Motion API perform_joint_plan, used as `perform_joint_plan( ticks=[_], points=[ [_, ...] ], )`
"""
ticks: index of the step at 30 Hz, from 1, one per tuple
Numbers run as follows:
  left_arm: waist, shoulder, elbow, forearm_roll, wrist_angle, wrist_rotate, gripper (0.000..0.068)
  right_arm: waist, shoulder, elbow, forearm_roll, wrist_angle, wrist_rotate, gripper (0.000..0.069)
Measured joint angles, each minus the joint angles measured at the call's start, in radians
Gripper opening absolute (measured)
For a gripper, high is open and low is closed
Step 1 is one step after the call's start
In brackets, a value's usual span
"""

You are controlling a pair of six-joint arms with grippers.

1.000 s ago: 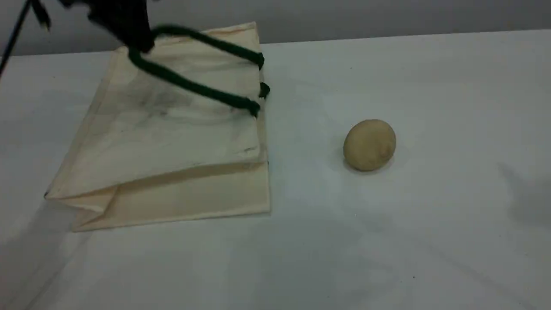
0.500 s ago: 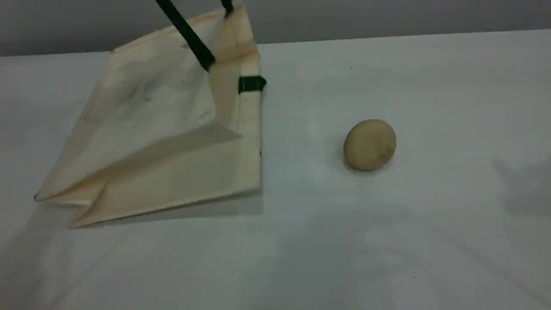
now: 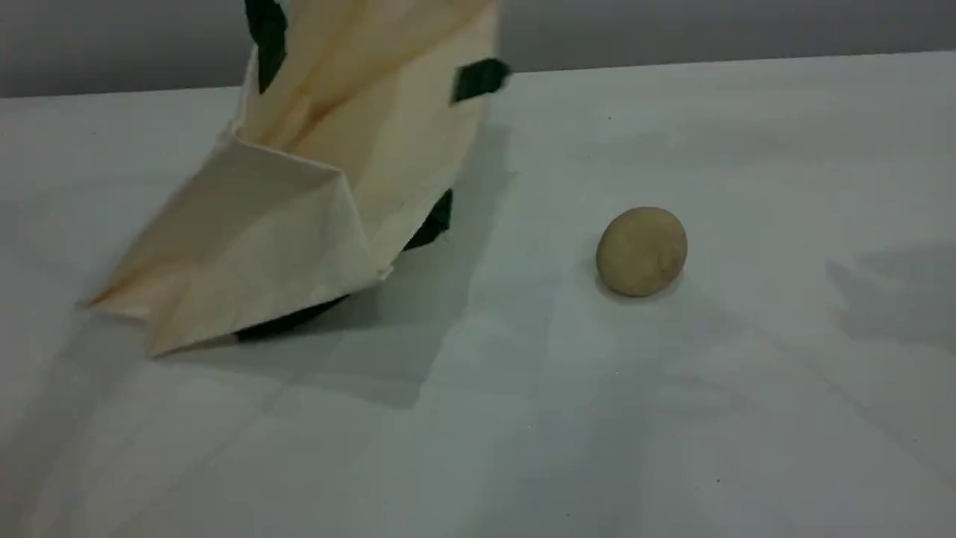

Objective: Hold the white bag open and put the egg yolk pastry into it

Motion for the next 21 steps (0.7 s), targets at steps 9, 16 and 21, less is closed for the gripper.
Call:
perform_joint_plan(
  ticks=[9, 16, 21],
  points=[
    [-0.039, -0.004, 0.0, 0.006, -0.001, 0.05, 0.0087, 0.043, 0.085, 0.0, 0.185, 0.017, -0.301, 0.0568],
    [-0.039, -0.004, 0.0, 0.035, -0.002, 0.049, 0.0087, 0.181, 0.158, 0.0, 0.183, 0.005, -0.417, 0.0568],
    [-0.039, -0.004, 0.0, 0.031, -0.002, 0.044, 0.0087, 0.273, 0.236, 0.0, 0.193, -0.032, -0.405, 0.0568]
  ],
)
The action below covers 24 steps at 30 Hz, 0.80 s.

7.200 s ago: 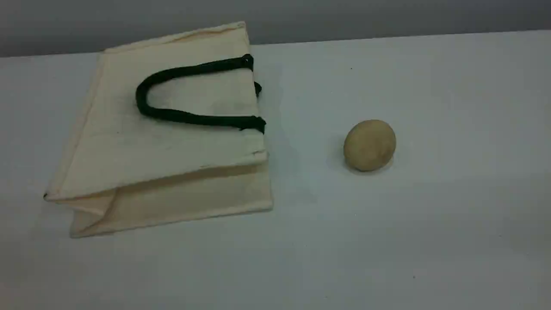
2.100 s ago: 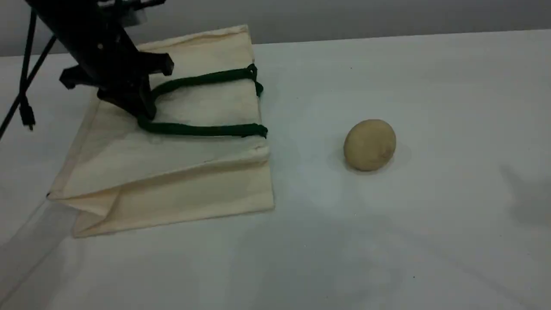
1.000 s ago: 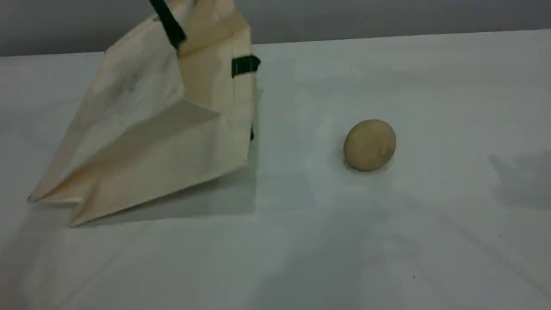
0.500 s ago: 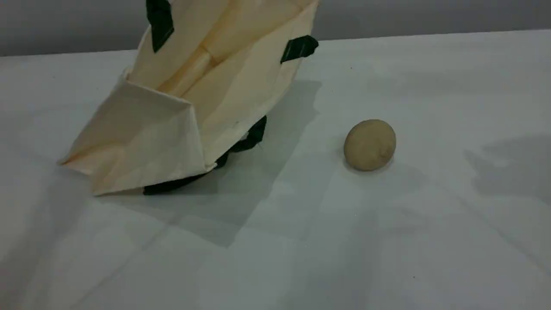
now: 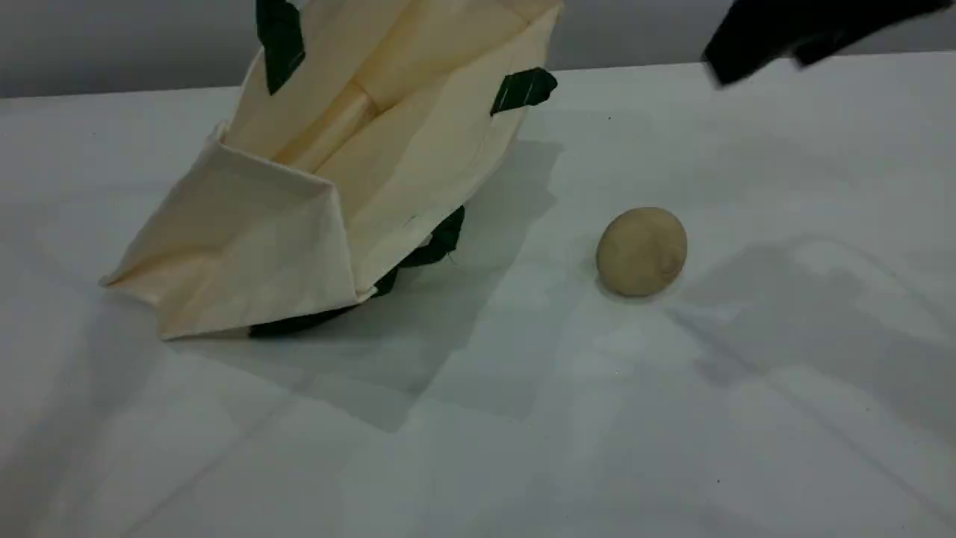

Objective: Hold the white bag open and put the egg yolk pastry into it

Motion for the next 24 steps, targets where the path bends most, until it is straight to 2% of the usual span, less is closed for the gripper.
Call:
perform_joint_plan(
  ticks=[6, 14, 24],
  points=[
    [0.0, -0.001, 0.0, -0.005, 0.0, -0.016, 0.0087, 0.03, 0.121, 0.0, 0.075, -0.066, 0.01, 0.0568],
    [0.0, -0.005, 0.0, -0.004, 0.0, -0.016, 0.0087, 0.03, 0.21, -0.001, 0.114, -0.192, 0.129, 0.0568],
    [0.0, -0.006, 0.0, -0.004, 0.0, -0.016, 0.0087, 0.03, 0.3, -0.001, 0.16, -0.199, 0.142, 0.0568]
  ],
)
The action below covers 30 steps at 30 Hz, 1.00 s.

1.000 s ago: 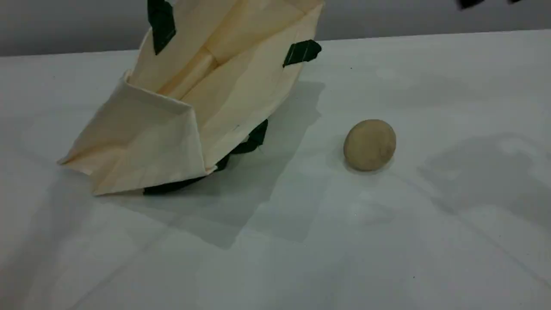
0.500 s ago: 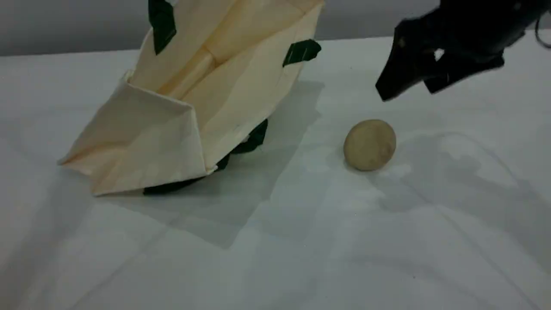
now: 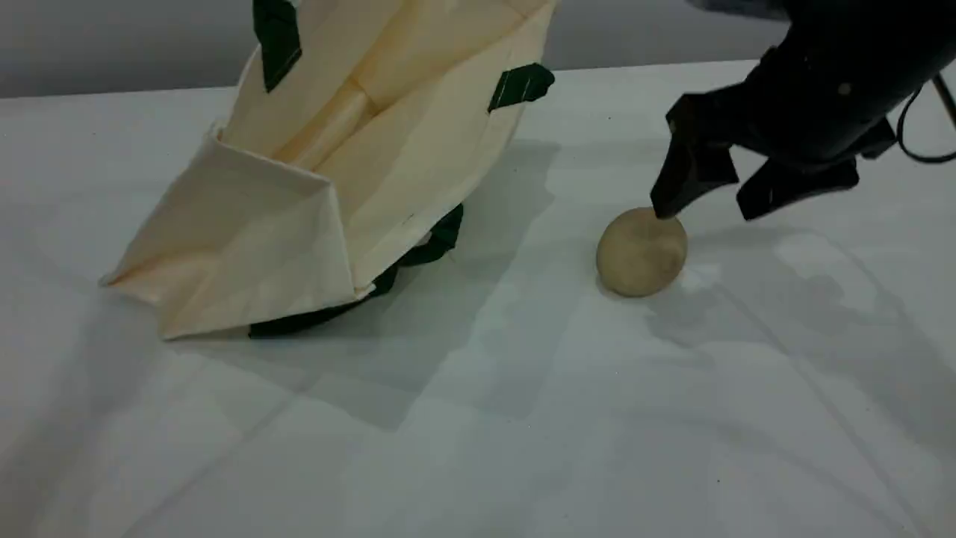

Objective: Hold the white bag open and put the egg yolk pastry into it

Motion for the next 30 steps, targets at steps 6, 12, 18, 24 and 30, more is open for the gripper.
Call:
perform_joint_plan(
  ticks=[6, 12, 18, 24, 30],
  points=[
    [0.0, 0.0, 0.0, 0.0, 0.0, 0.0, 0.0087, 0.037, 0.037, -0.011, 0.039, -0.019, -0.006, 0.0568],
    [0.0, 0.0, 0.0, 0.0, 0.0, 0.0, 0.0087, 0.078, 0.073, -0.062, 0.041, -0.034, -0.011, 0.0568],
    [0.0, 0.0, 0.0, -0.004, 0.0, -0.002, 0.0087, 0.075, 0.133, -0.086, 0.034, -0.066, -0.011, 0.0568],
    [0.0, 0.0, 0.0, -0.003, 0.0, -0.002, 0.0087, 0.074, 0.177, -0.112, 0.036, -0.062, -0.011, 0.0568],
    [0.0, 0.0, 0.0, -0.003, 0.0, -0.002, 0.0087, 0.074, 0.197, -0.12, 0.039, -0.067, -0.011, 0.0533]
  ],
)
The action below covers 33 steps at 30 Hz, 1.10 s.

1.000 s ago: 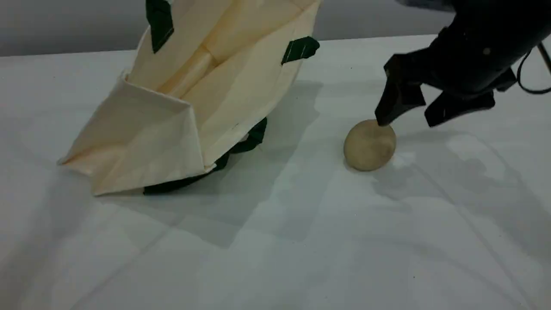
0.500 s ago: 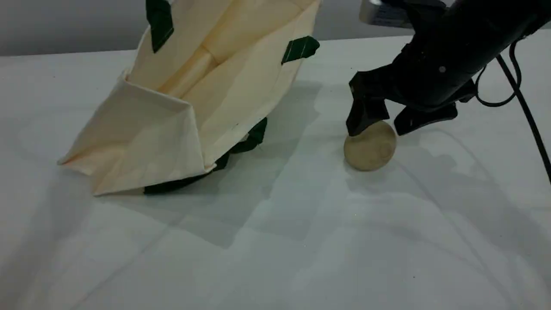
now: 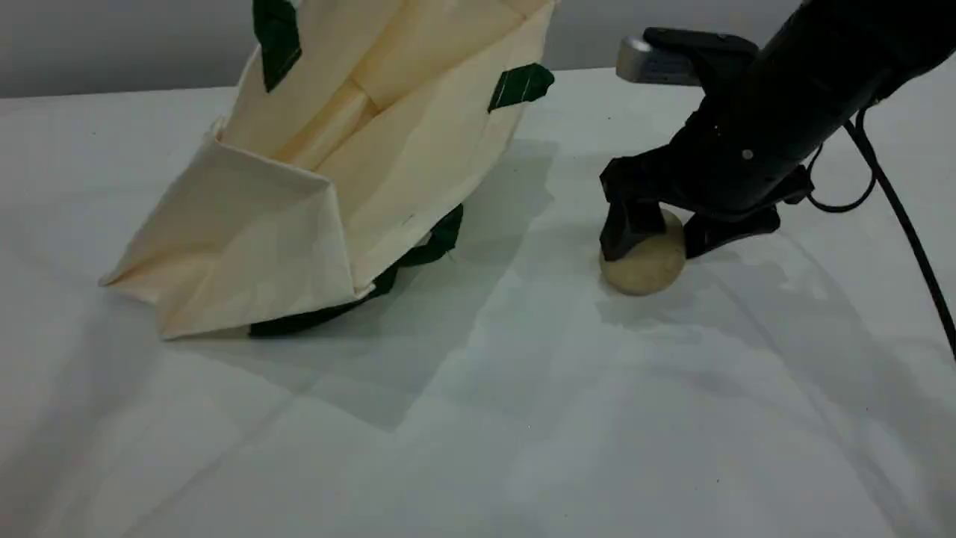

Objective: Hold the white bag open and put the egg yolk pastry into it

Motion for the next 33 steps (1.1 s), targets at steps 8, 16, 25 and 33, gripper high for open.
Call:
perform_joint_plan(
  ticks=[8, 16, 25, 33],
  points=[
    [0.0, 0.0, 0.0, 0.0, 0.0, 0.0, 0.0087, 0.001, 0.01, 0.0, -0.001, 0.003, -0.018, 0.0336],
    [0.0, 0.0, 0.0, 0.0, 0.0, 0.005, 0.0087, 0.001, -0.007, 0.001, -0.024, 0.027, -0.079, 0.0174],
    [0.0, 0.0, 0.0, 0.0, 0.0, 0.083, 0.0087, -0.002, -0.192, 0.003, -0.182, 0.053, 0.021, 0.0148],
    [-0.076, -0.001, 0.0, 0.004, -0.001, 0.244, 0.0087, 0.0, -0.4, 0.001, -0.257, 0.121, 0.091, 0.0146]
  ],
)
